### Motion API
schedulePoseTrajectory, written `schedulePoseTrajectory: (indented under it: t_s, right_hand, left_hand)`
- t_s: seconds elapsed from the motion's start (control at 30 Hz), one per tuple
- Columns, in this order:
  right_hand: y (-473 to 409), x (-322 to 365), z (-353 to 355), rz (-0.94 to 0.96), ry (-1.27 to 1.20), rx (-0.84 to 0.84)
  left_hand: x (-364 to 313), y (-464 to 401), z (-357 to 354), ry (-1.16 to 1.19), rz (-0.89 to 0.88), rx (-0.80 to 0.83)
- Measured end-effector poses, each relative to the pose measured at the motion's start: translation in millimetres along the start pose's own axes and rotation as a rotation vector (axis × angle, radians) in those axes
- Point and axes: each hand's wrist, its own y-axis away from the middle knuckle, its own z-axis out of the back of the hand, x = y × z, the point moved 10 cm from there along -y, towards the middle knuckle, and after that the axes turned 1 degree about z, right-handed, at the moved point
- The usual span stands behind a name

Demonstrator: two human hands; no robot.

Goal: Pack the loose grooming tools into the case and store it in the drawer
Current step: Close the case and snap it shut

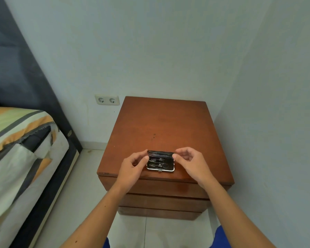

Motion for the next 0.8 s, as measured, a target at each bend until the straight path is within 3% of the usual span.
schedulePoseTrajectory:
  t_s: [0.3,0.47,0.63,0.8]
  right_hand:
    - [36,2,-16,0.19,0.254,-0.049]
    - [27,14,-22,0.236,0.302,0.008]
    - [19,19,-35,0.323,0.443,0.125]
    - [21,18,-38,0.42,0.519,0.125]
  left_hand:
    - [-10,42,-8,-0.59,-0.215,-0.088]
    - [-19,25,-7,-0.591,-0.22,-0.09]
    - [-20,9,-23,-0.666,-0.265,0.032]
    - [-15,7,-24,-0.696,-0.355,0.059]
